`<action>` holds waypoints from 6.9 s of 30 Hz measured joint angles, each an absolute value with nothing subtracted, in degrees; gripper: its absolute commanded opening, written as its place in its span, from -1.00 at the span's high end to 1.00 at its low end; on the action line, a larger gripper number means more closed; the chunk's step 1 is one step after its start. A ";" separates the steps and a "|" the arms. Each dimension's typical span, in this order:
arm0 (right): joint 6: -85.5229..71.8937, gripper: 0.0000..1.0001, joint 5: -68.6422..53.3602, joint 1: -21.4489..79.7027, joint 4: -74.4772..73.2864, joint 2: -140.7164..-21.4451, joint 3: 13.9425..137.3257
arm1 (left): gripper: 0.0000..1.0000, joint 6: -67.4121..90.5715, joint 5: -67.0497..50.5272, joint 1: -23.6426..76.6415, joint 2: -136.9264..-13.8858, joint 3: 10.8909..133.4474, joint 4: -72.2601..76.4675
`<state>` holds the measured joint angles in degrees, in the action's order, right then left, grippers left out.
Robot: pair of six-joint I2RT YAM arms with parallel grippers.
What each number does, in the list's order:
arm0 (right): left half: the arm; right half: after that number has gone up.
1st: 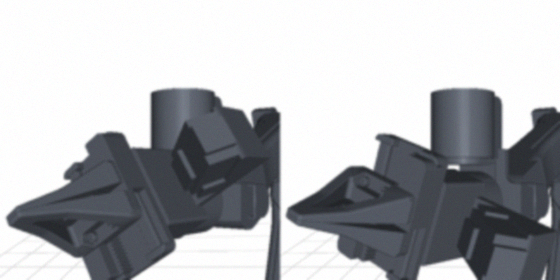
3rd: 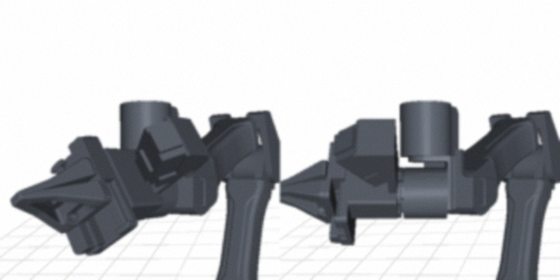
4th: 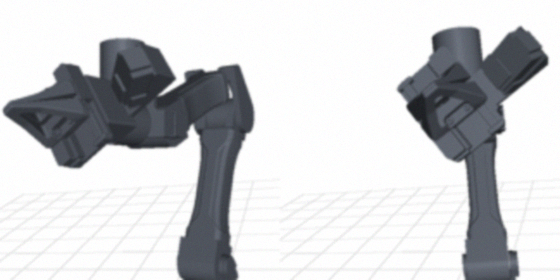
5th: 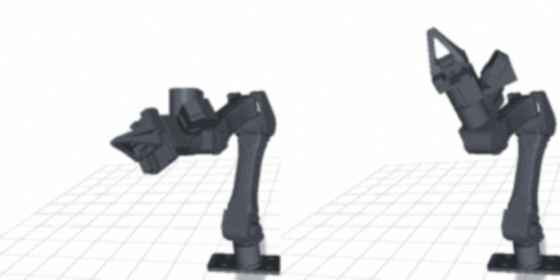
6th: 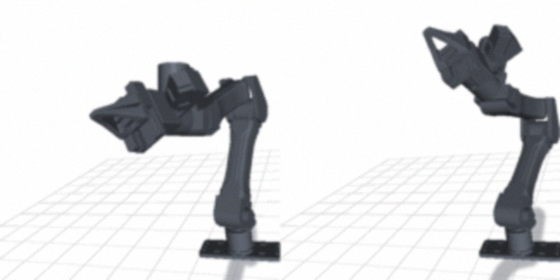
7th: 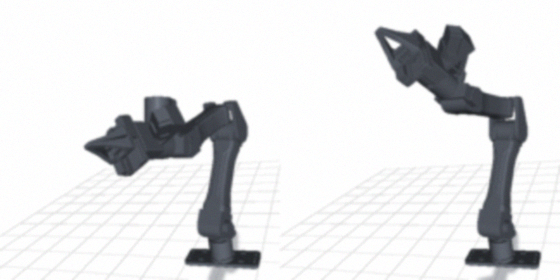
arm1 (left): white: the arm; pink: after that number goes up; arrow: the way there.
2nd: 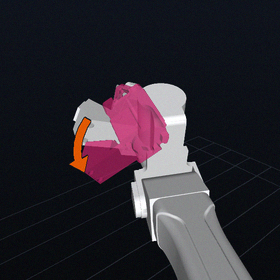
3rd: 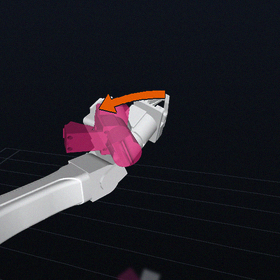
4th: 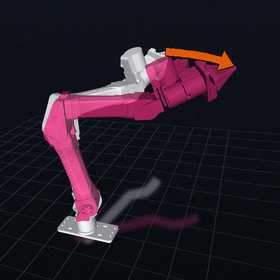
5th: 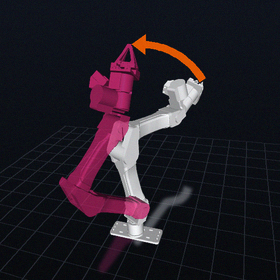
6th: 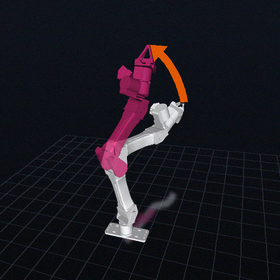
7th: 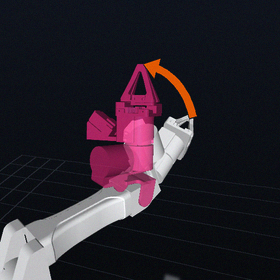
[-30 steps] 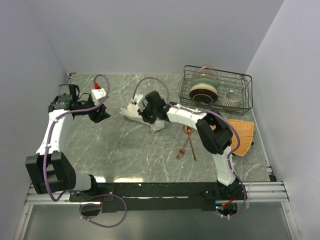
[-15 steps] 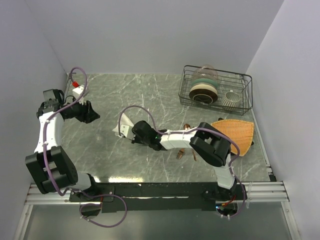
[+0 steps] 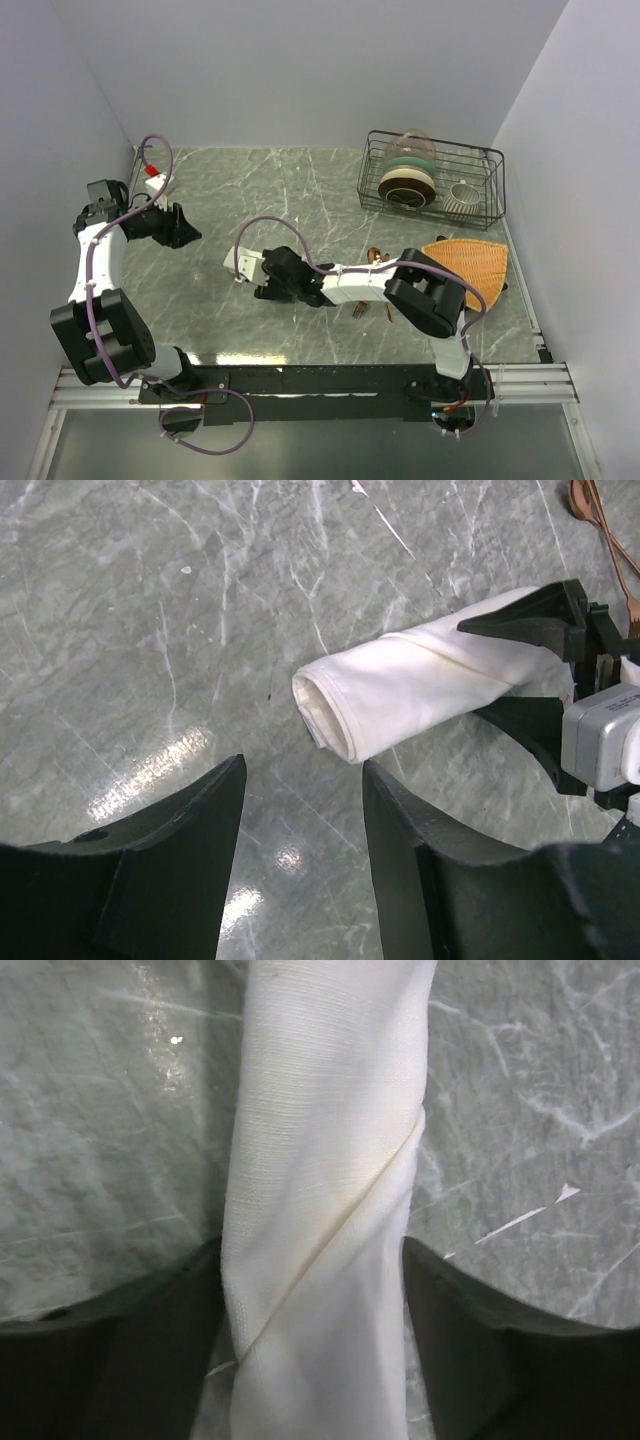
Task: Fold the napkin into a case and place the utensils inside
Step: Turn over the smaller rectangle folded napkin at the center of the board, then rotate the smaller rectangle-folded napkin at the center of the board, then pick up the fork from the center of the board, then pass from the right arm to the left
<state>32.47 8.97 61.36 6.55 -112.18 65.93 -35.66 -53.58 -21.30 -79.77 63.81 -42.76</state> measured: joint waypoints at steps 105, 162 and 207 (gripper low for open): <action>1.56 -1.00 -18.39 41.19 -24.51 -84.03 76.40 | -0.37 -9.45 -37.85 -3.14 -85.21 76.36 -22.63; 108.16 1.00 -28.08 26.85 -57.10 -96.84 67.55 | -0.37 -16.91 -45.25 -2.74 -72.23 70.17 -37.93; -61.93 1.00 -59.59 33.82 38.20 -99.74 86.21 | 0.13 60.55 -61.76 5.96 -71.37 65.17 31.94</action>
<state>-61.93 -59.59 33.82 38.20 -99.74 86.21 60.55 -61.76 5.96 -71.37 65.17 31.94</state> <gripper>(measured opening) 0.018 0.494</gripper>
